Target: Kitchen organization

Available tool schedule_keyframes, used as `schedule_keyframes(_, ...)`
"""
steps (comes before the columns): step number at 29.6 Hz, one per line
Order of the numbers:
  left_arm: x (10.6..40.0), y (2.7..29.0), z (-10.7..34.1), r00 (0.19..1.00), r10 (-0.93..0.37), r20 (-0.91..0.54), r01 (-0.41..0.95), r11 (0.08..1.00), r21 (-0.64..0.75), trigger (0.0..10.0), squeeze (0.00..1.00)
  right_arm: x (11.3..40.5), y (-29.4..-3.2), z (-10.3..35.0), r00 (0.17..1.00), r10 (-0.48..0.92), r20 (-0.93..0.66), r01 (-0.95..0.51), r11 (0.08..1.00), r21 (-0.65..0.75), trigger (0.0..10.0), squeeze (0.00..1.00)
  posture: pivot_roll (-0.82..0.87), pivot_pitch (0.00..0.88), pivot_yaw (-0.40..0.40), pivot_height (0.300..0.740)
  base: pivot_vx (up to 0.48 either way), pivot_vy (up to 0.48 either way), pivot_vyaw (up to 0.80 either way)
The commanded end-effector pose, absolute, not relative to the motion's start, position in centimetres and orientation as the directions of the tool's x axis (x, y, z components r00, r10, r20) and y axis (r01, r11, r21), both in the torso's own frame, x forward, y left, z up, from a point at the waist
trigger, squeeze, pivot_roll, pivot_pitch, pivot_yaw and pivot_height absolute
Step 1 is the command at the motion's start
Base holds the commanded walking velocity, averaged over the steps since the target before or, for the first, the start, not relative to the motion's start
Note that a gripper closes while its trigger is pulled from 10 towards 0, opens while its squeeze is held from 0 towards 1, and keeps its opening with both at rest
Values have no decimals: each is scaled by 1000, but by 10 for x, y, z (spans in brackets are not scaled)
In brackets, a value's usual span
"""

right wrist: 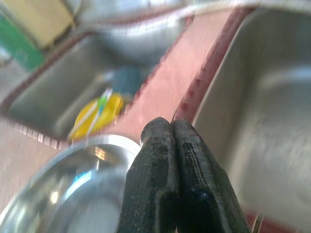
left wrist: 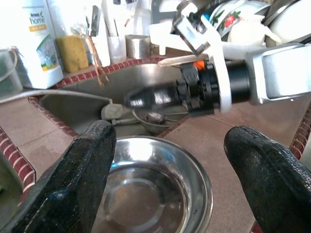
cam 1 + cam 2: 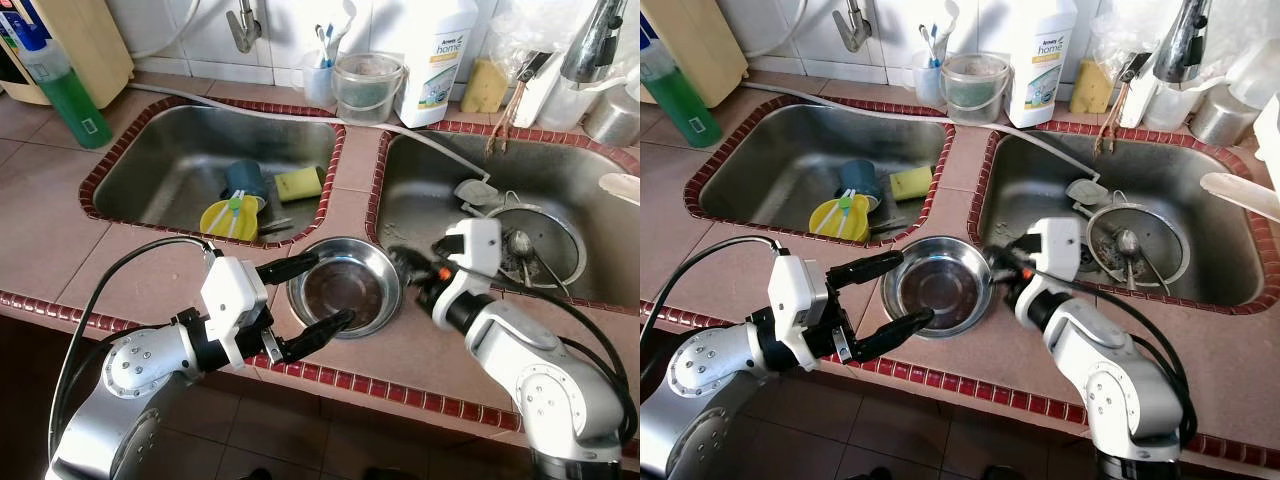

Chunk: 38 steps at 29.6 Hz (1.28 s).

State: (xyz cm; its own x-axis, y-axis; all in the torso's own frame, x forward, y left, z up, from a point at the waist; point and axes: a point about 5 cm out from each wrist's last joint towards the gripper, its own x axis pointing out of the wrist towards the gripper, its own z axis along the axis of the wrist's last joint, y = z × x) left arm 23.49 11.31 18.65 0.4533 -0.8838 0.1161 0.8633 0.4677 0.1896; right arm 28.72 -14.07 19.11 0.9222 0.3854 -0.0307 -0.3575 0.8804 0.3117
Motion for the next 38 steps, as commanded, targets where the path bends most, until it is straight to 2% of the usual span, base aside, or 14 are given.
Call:
schedule_keyframes(1, 234, 113, 187, 453, -885, 113, 862, 466, 197, 10000, 0, 288, -142, 192, 931, 364, -16, -341, 886, 315, 0, 0, -163, 191, 40, 740, 0, 0, 0)
schedule_keyframes(7, 236, 112, 188, 453, -884, 118, 860, 468, 202, 10000, 0, 292, -141, 201, 938, 340, 68, -343, 880, 328, 0, 0, -161, 179, 42, 740, 0, 0, 0)
schedule_keyframes(8, 236, 112, 188, 453, -884, 118, 860, 468, 204, 10000, 0, 292, -139, 201, 938, 340, 72, -344, 878, 332, 3059, 0, -159, 177, 43, 740, 0, 0, 0)
schedule_keyframes(9, 236, 112, 188, 453, -884, 118, 860, 468, 205, 10000, 0, 292, -138, 201, 937, 341, 71, -345, 877, 335, 8471, 0, -159, 177, 43, 740, 0, 0, 0)
schedule_keyframes(10, 236, 112, 188, 453, -884, 118, 860, 468, 205, 10000, 0, 292, -138, 201, 937, 341, 71, -345, 877, 335, 8471, 0, -159, 177, 43, 740, 0, 0, 0)
schedule_keyframes(11, 237, 113, 188, 453, -884, 118, 859, 468, 208, 10000, 0, 292, -136, 200, 937, 342, 67, -343, 873, 346, 10000, 0, -159, 177, 43, 740, 0, 0, 0)
schedule_keyframes(12, 237, 113, 189, 453, -884, 118, 859, 468, 210, 10000, 0, 292, -133, 197, 929, 365, 56, -358, 853, 380, 10000, 1000, -158, 175, 43, 740, 0, 0, 0)
schedule_keyframes(18, 237, 113, 189, 453, -884, 119, 859, 468, 210, 10000, 0, 288, -131, 193, 916, 400, 21, -377, 842, 387, 10000, 1000, -159, 175, 42, 740, 0, 0, 0)
schedule_keyframes(24, 237, 112, 189, 451, -884, 124, 858, 467, 212, 10000, 0, 283, -129, 188, 874, 482, -63, -447, 848, 285, 10000, 1000, -162, 167, 33, 740, 0, 0, 0)
schedule_keyframes(38, 237, 111, 189, 450, -883, 130, 857, 468, 215, 10000, 0, 277, -126, 180, 828, 549, -112, -509, 821, 258, 10000, 1000, -160, 157, 29, 740, 0, 0, 0)
